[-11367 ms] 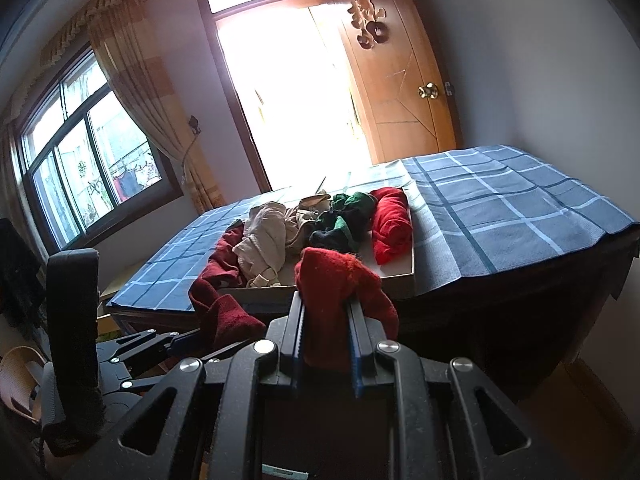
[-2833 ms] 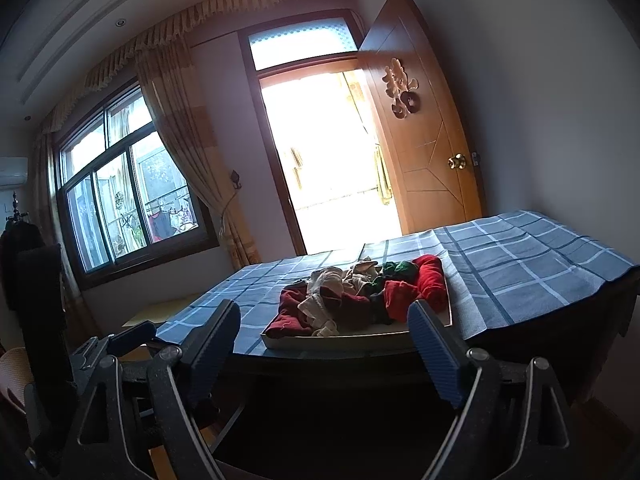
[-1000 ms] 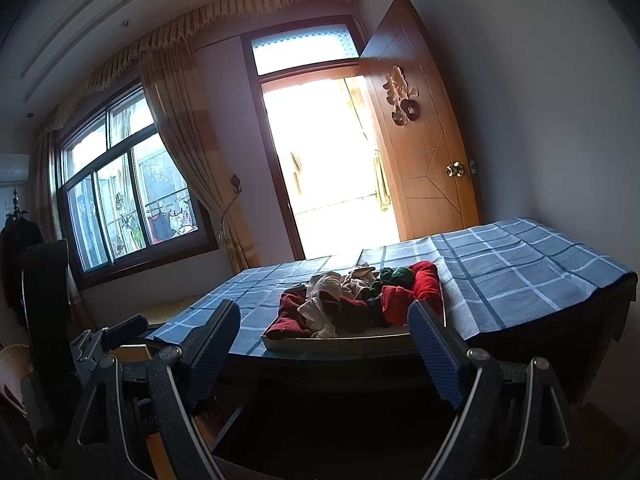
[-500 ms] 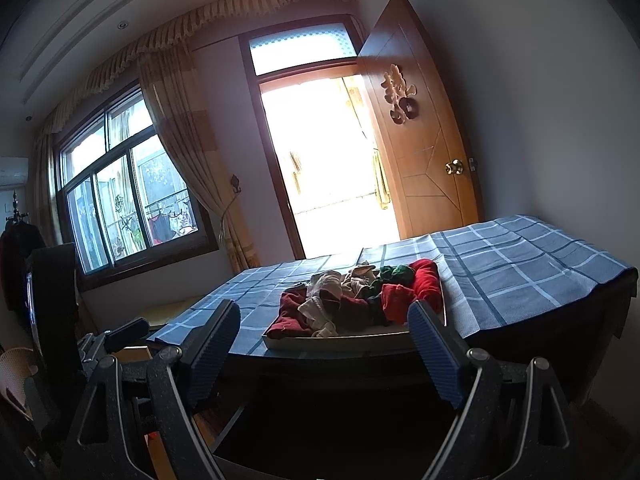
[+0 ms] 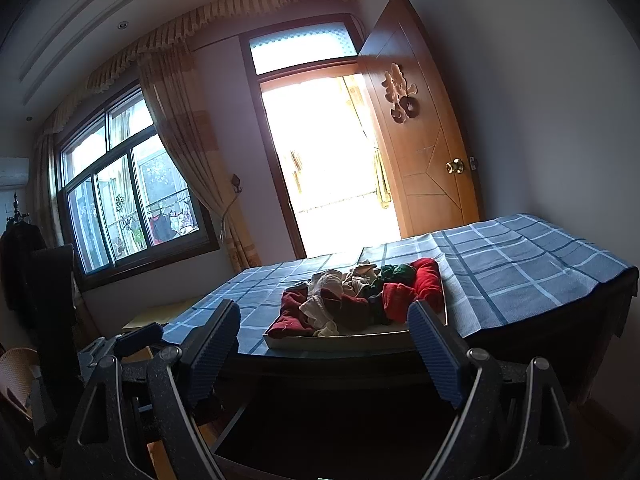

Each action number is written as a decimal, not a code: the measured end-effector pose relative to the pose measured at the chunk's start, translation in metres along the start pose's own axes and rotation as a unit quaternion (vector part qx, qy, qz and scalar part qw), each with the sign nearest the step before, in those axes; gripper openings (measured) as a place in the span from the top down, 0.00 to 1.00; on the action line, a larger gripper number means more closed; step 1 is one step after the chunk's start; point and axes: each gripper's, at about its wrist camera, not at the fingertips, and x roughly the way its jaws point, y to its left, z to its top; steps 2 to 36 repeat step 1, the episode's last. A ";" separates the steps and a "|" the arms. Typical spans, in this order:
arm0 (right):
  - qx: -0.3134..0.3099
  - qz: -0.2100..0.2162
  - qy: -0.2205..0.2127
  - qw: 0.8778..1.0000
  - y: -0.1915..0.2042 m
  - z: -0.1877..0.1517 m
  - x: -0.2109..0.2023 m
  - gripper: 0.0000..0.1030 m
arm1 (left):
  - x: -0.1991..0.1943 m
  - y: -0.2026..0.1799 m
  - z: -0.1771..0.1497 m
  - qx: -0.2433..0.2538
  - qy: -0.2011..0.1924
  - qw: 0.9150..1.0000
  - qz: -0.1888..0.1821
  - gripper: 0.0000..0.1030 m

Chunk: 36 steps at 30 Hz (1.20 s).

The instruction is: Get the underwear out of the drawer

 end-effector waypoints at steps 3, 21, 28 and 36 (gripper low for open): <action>0.000 0.000 0.000 1.000 0.000 0.000 0.000 0.15 | 0.000 -0.001 0.000 0.004 -0.002 1.000 0.007 0.00; 0.000 0.000 0.000 1.000 0.000 0.000 0.000 0.15 | 0.000 -0.001 0.000 0.004 -0.002 1.000 0.007 0.00; 0.000 0.000 0.000 1.000 0.000 0.000 0.000 0.15 | 0.000 -0.001 0.000 0.004 -0.002 1.000 0.007 0.00; 0.000 0.000 0.000 1.000 0.000 0.000 0.000 0.15 | 0.000 -0.001 0.000 0.004 -0.002 1.000 0.007 0.00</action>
